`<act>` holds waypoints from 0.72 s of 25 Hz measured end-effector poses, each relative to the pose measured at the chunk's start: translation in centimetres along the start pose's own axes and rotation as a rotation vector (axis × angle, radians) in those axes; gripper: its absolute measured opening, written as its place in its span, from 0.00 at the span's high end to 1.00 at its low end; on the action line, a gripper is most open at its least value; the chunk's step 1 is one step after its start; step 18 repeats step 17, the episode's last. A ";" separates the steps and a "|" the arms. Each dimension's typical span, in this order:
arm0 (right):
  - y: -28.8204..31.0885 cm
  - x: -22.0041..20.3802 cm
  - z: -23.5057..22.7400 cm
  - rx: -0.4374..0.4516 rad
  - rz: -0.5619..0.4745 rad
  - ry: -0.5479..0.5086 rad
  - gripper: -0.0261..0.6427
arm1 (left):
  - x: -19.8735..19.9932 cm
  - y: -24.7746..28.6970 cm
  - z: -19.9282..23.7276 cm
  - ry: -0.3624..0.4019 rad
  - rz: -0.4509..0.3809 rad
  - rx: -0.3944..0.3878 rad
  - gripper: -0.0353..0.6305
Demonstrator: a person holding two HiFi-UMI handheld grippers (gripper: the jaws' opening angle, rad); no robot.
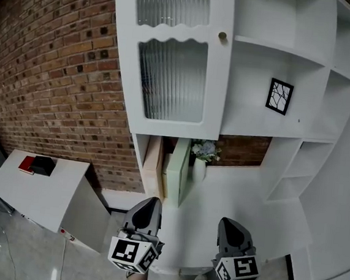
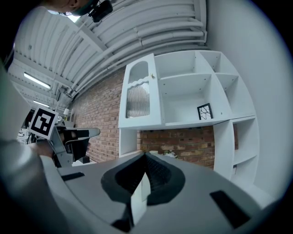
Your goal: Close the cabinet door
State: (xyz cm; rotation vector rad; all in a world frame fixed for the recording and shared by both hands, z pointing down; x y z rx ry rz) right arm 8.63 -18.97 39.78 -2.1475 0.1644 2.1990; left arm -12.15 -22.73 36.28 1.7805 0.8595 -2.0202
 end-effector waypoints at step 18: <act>2.2 0.1 -1.5 -0.011 -0.002 0.011 0.96 | -0.4 1.8 1.2 0.002 -0.006 0.017 0.91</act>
Point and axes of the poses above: the fingertips, and each gripper's own axes: y forward along the fingers, z to its left, x out of its top, the point moved 3 cm from there along -y, backward along the fingers, and after that the axes turned 12 degrees about -x, right-handed, at the moved point
